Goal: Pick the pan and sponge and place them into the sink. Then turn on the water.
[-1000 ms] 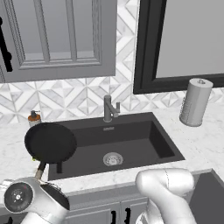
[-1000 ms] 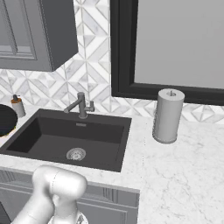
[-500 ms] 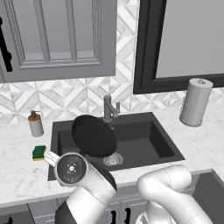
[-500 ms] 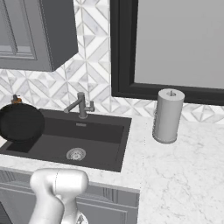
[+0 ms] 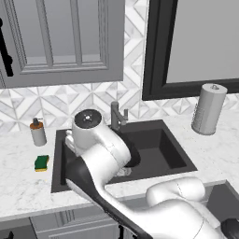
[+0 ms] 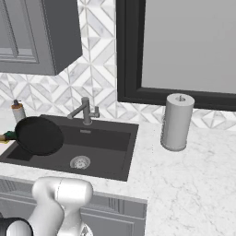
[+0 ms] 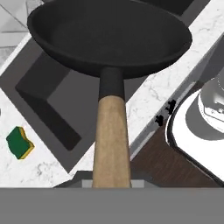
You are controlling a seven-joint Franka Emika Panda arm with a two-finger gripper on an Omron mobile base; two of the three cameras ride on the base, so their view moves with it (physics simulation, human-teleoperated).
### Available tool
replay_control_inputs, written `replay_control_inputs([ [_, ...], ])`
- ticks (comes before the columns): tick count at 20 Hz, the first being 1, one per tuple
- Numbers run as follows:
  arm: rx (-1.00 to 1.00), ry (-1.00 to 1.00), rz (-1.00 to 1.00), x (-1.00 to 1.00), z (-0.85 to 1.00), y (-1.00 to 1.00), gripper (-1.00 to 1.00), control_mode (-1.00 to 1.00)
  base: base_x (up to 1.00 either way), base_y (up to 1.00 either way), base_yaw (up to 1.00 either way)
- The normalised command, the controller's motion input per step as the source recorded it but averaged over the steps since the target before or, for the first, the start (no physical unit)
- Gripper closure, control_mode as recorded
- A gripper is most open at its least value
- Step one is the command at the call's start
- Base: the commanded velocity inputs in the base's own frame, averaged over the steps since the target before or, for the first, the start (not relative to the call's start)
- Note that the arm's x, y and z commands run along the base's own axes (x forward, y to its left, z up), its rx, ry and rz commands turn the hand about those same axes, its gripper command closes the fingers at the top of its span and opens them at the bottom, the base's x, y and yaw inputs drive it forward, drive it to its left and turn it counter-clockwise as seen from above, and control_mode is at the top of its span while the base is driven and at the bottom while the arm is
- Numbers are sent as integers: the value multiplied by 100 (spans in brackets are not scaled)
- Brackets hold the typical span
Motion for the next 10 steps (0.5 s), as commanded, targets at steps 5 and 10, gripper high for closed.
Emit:
replay_control_inputs([
  [5,-4,30,-11,64,2,-40,100,-100,0,0,0],
  [10,-11,26,-12,42,-2,-44,100,-100,0,0,0],
])
